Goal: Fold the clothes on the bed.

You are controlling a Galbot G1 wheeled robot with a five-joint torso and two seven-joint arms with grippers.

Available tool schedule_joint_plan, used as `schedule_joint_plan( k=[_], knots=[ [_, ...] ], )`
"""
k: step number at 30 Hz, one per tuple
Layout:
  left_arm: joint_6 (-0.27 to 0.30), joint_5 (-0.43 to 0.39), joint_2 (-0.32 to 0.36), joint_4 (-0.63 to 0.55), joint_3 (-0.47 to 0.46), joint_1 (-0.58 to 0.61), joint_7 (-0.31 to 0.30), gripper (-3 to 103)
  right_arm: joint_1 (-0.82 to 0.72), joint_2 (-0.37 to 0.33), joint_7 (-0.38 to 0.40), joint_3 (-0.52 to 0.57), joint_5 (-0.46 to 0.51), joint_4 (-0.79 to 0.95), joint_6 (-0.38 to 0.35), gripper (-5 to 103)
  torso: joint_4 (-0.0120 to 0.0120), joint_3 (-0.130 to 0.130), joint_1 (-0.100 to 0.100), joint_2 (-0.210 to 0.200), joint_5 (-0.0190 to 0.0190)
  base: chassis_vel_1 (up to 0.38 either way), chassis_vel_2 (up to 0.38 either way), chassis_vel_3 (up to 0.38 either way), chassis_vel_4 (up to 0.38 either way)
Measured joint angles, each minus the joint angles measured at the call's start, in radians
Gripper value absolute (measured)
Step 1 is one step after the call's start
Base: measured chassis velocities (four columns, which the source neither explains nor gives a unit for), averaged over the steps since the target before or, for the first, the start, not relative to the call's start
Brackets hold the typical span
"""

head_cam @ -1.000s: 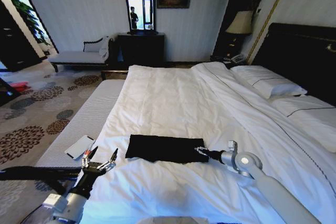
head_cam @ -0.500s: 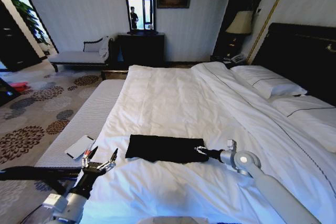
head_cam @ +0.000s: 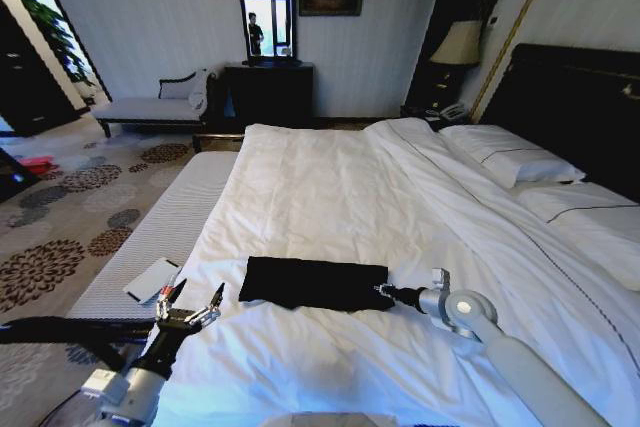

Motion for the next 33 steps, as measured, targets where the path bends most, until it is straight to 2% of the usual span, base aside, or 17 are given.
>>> schedule_joint_plan(
  k=[18,33],
  knots=[
    [0.0,0.0,0.0,0.0,0.0,0.0,0.0,100,-0.014,0.0,0.018,0.023,0.008,0.049,0.008,4,-0.0001,0.0,0.0,0.0,0.0,0.0,0.0,0.0,0.0],
    [0.0,0.0,0.0,0.0,0.0,0.0,0.0,100,-0.075,-0.098,0.025,0.187,0.037,0.09,0.003,4,-0.0001,0.0,0.0,0.0,0.0,0.0,0.0,0.0,0.0]
  ],
)
